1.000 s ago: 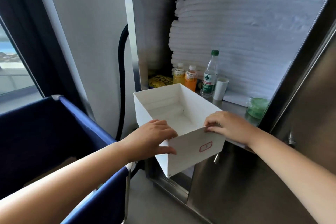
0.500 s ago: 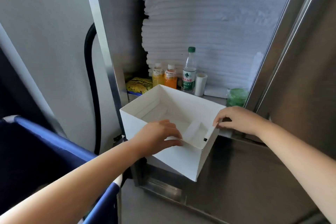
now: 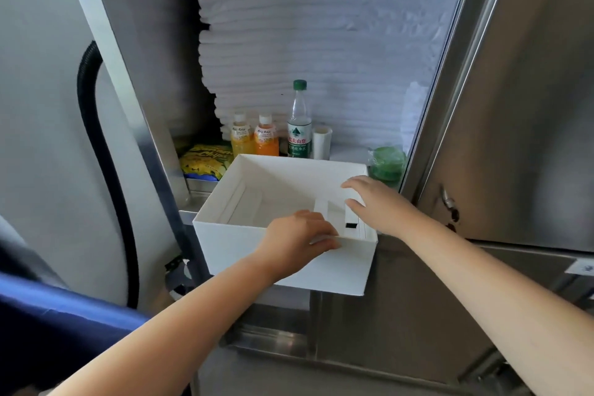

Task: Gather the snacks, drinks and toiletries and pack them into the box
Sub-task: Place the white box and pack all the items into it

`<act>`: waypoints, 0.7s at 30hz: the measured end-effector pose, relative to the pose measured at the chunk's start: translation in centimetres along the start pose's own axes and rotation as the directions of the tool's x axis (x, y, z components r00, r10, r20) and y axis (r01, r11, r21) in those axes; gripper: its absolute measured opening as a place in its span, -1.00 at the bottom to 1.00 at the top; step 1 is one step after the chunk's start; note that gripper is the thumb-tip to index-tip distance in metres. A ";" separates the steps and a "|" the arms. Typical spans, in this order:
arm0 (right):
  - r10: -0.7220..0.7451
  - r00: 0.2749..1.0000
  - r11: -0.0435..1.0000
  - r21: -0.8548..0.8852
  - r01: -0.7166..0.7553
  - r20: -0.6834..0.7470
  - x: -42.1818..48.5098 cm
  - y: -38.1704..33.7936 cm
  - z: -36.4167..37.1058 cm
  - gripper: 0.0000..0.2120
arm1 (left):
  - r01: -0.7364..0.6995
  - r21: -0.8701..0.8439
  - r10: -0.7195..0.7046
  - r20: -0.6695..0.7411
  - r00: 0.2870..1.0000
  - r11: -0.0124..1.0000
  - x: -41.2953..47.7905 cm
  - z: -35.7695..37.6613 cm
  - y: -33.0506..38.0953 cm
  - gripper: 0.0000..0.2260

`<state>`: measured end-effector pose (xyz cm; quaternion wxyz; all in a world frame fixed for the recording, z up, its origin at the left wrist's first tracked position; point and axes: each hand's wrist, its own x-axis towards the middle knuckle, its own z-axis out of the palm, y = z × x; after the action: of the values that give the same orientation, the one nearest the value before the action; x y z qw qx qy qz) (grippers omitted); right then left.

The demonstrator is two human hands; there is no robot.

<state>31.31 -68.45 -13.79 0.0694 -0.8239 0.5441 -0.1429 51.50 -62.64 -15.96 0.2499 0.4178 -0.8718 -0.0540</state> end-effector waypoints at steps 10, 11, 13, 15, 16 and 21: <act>0.100 0.981 0.968 -0.246 -0.056 0.169 3.4 0.1 1.6 -0.34 | 0.017 -0.078 -0.006 0.143 0.990 0.997 0.2 -1.3 -2.1 -0.52; 0.086 0.983 0.961 -0.273 -0.039 0.164 3.5 0.4 1.8 -0.34 | 0.058 -0.088 -0.045 0.143 0.989 0.994 0.4 -1.9 -3.0 -0.45; 0.064 0.985 0.950 -0.313 -0.011 0.161 3.8 0.9 2.1 -0.33 | 0.170 0.002 -0.170 0.088 0.982 0.985 1.2 -3.3 -5.8 -0.44; 0.056 0.982 0.948 -0.318 0.004 0.180 4.3 1.3 2.2 -0.32 | 0.274 0.241 -0.294 0.048 0.955 0.931 1.9 -4.3 -9.2 -0.48; 0.054 0.979 0.952 -0.306 0.008 0.194 4.7 1.5 2.1 -0.32 | 0.317 0.321 -0.354 0.063 0.933 0.892 2.1 -4.6 -10.5 -0.45; 0.018 0.971 0.952 -0.300 0.056 0.240 6.5 2.4 1.5 -0.30 | 0.310 0.407 -0.410 0.184 0.894 0.859 4.1 -4.5 -14.1 -0.43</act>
<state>32.08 -75.43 -14.82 0.0053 -0.8411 0.5392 0.0427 61.38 -74.31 -14.70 0.0341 0.6027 -0.7972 0.0088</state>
